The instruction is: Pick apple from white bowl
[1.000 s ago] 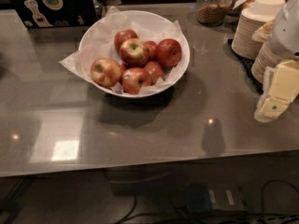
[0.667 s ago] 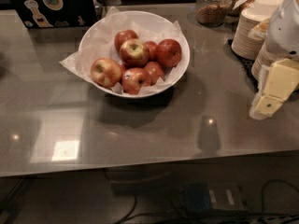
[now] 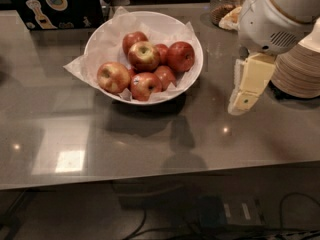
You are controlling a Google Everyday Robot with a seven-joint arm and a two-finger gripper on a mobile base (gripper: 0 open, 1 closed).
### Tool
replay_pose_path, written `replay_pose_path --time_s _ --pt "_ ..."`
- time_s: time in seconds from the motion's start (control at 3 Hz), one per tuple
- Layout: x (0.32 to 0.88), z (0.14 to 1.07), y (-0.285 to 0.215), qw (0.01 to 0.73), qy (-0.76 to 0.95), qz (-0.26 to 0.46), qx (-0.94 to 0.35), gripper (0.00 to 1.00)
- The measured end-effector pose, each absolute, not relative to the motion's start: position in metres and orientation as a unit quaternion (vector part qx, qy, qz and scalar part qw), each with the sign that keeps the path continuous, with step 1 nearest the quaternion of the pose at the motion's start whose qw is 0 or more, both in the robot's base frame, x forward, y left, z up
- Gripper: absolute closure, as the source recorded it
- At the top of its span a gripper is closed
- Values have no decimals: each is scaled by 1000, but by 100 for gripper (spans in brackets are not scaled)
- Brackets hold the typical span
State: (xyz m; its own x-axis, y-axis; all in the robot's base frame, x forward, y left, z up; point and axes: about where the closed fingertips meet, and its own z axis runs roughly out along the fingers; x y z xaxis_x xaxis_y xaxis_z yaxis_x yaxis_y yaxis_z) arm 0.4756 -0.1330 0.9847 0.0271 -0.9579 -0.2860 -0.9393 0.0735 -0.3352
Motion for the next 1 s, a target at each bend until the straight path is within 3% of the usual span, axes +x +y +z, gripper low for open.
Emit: replay_pose_path --time_s 0.33,1.0 --pt "482 988 -97 249 655 -15 -714 0" --pt "502 977 -73 262 640 4 -722 0"
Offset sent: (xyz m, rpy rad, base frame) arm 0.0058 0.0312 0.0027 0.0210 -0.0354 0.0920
